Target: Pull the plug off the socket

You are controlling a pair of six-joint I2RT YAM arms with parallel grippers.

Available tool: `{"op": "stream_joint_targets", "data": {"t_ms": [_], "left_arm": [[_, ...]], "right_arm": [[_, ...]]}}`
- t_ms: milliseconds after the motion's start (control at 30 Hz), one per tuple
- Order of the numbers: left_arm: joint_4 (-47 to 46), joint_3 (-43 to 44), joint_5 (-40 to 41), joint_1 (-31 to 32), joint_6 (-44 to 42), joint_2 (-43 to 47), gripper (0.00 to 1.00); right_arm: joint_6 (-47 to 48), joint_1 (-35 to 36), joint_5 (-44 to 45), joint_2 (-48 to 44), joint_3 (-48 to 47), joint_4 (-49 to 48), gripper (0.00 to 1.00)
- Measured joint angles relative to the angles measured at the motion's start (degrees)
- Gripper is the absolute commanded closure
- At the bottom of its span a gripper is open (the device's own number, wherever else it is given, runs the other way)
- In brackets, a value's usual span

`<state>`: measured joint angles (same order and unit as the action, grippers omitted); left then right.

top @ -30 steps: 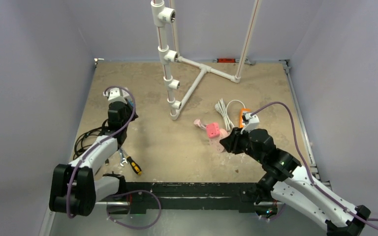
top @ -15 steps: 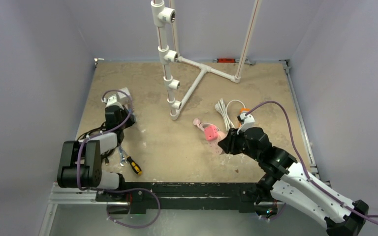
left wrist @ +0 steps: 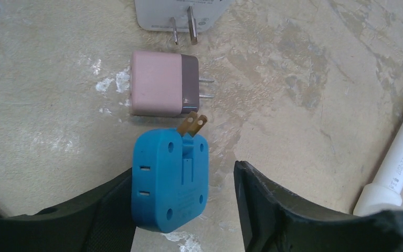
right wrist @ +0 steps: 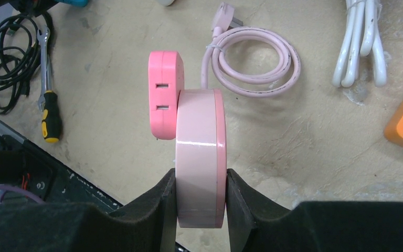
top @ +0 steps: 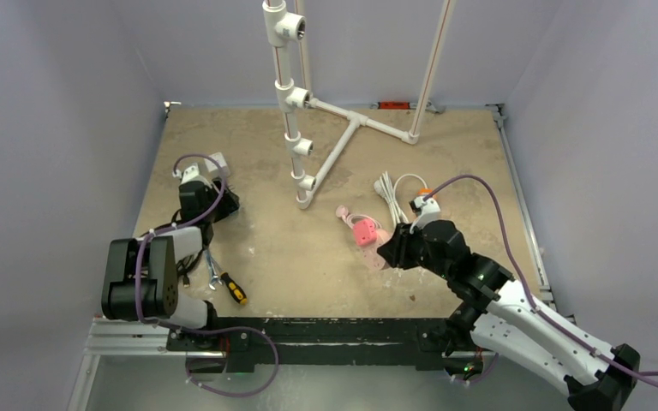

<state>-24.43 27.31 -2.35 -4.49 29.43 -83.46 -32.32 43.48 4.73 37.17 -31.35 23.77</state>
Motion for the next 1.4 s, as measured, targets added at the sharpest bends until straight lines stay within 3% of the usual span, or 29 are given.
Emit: {"op": "stream_joint_targets", "data": {"t_ms": [267, 667, 767, 933, 1133, 1400], "left_arm": [[0.6, -1.2, 1.7, 0.0, 0.0, 4.1, 0.23], [8.2, -3.9, 10.8, 0.7, 0.4, 18.1, 0.27], [12.2, -4.0, 12.2, 5.0, 0.4, 23.3, 0.29], [21.3, -2.8, 13.0, 17.3, 0.6, 31.9, 0.32], [29.2, -2.8, 10.6, 23.0, 1.6, 43.5, 0.34], [30.0, -2.8, -2.9, 32.0, 2.1, 42.8, 0.35]], "right_arm": [[0.4, 0.0, -1.2, 1.4, 0.0, -1.1, 1.0], [0.9, 0.0, -3.0, 1.4, 1.0, -2.8, 1.0], [1.4, 0.0, -4.6, 1.4, 1.5, -3.6, 1.0], [1.9, 0.0, -7.8, 2.1, 2.9, -5.9, 1.0], [2.6, 0.0, -12.2, 7.3, 4.2, -9.9, 1.0], [4.4, 0.0, -16.4, 10.1, 4.2, -12.3, 1.0]]}}
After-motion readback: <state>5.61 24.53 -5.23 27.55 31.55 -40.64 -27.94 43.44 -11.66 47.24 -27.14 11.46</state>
